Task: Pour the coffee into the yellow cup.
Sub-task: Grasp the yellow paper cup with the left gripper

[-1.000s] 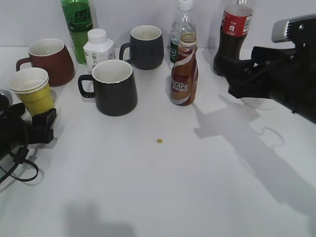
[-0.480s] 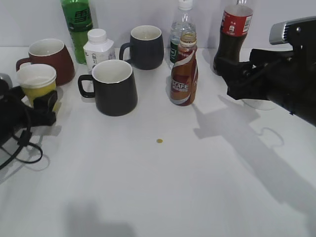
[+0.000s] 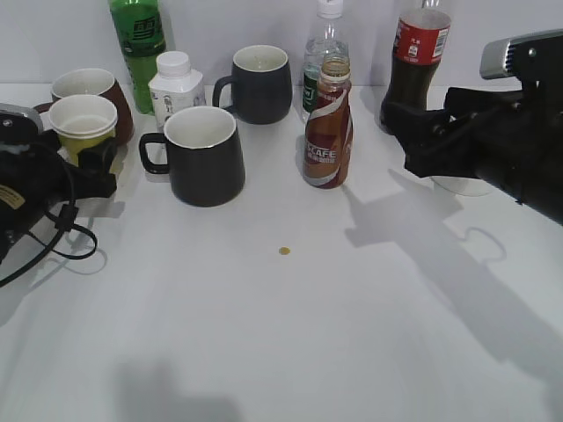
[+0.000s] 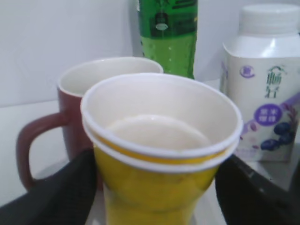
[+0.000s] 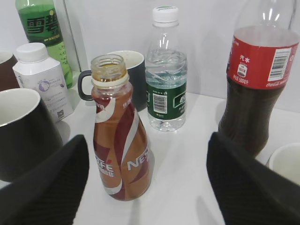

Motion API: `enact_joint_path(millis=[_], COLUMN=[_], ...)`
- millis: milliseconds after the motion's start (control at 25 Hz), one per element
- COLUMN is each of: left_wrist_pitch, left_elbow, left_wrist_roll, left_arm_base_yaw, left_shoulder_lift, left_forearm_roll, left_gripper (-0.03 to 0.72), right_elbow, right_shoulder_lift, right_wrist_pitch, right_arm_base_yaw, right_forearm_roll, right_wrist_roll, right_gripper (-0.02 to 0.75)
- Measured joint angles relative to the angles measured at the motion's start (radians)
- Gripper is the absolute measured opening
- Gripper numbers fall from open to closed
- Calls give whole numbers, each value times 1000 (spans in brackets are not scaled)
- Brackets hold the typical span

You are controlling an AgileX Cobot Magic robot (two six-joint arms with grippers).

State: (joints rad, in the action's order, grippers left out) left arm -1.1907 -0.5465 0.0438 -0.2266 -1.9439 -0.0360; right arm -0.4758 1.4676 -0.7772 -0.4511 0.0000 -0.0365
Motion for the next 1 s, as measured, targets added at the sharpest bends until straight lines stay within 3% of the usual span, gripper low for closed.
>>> enact_joint_path(millis=[280,600,1000], left_wrist_pitch=[42,-9,-18], left_elbow=[3,91,24], left_wrist_roll=[0,0,0], left_arm_base_yaw=[0,0,0], left_shoulder_lift=[-4,11,-2], left_forearm_roll=[7,10,50], left_gripper=[588,608,635], right_elbow=[0,0,0], right_shoulder_lift=[0,0,0], right_wrist_pitch=[-2,-6,-6], right_arm_base_yaw=[0,0,0], right_forearm_roll=[0,0,0], right_wrist_roll=[-1,-1,-2], right_gripper=[587,587,587])
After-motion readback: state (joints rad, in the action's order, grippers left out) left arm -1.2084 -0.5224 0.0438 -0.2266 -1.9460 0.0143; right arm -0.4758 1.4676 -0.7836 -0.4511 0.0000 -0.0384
